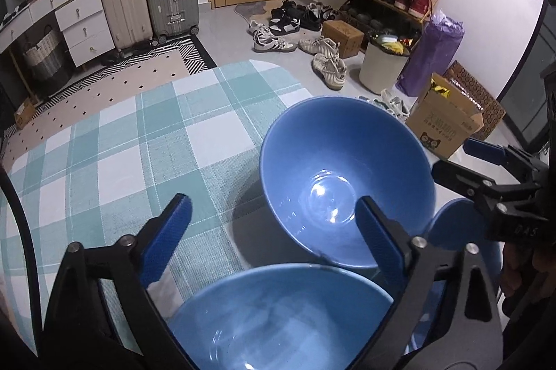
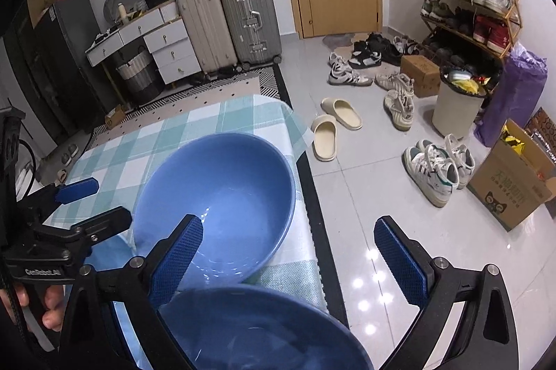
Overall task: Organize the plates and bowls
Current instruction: 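Move both grippers to the rim of a large light-blue bowl, then close both grippers on the light-blue bowl's rim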
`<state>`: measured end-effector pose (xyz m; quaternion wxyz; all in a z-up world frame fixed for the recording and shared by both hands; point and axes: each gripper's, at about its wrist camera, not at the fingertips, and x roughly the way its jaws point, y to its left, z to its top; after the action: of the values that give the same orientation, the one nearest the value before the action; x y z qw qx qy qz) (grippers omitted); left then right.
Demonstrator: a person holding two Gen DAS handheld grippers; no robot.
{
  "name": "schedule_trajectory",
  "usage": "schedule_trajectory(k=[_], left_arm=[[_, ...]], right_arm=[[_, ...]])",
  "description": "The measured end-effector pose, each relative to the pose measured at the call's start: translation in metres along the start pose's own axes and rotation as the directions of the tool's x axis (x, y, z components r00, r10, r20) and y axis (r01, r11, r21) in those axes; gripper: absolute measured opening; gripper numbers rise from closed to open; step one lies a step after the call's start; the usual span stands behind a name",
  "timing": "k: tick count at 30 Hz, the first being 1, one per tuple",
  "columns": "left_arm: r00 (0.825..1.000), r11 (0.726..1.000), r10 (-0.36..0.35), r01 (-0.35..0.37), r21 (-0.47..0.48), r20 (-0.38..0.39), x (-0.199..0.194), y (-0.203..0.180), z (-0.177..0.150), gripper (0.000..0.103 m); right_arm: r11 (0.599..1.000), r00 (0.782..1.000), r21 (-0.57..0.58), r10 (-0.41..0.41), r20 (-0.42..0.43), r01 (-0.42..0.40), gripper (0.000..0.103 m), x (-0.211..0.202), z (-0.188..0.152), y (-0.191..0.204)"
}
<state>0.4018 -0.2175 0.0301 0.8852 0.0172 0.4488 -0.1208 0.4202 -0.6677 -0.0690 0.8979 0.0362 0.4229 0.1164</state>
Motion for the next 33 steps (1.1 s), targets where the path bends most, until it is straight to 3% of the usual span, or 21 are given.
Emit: schedule_trajectory(k=[3, 11, 15, 20, 29, 33], left_arm=[[1.000, 0.999, 0.026, -0.026, 0.025, -0.012, 0.010, -0.004, -0.001, 0.083], [0.996, 0.994, 0.086, -0.085, 0.071, -0.016, 0.020, -0.010, -0.002, 0.062], [0.995, 0.991, 0.104, -0.102, 0.092, -0.011, 0.021, -0.014, -0.002, 0.057], [0.988, 0.979, 0.153, -0.151, 0.138, -0.001, 0.023, -0.022, -0.004, 0.046], [0.989, 0.980, 0.142, -0.135, 0.149, -0.035, 0.033, -0.025, -0.006, 0.028], [0.989, 0.980, 0.135, -0.124, 0.155, -0.058, 0.039, -0.025, -0.008, 0.022]], right_arm=[[1.000, 1.000, 0.003, 0.007, -0.027, -0.007, 0.085, 0.011, 0.000, -0.001], [1.000, 0.998, -0.020, 0.018, -0.054, -0.019, 0.075, 0.028, -0.004, 0.004], [0.999, 0.998, -0.037, 0.015, -0.057, -0.017, 0.069, 0.033, -0.005, 0.006], [0.998, 0.999, -0.055, 0.008, -0.048, -0.011, 0.053, 0.033, -0.006, 0.007], [0.997, 0.998, -0.079, -0.022, -0.064, 0.017, 0.029, 0.037, -0.008, 0.007], [0.995, 0.997, -0.094, -0.043, -0.063, 0.037, 0.026, 0.037, -0.008, 0.009]])
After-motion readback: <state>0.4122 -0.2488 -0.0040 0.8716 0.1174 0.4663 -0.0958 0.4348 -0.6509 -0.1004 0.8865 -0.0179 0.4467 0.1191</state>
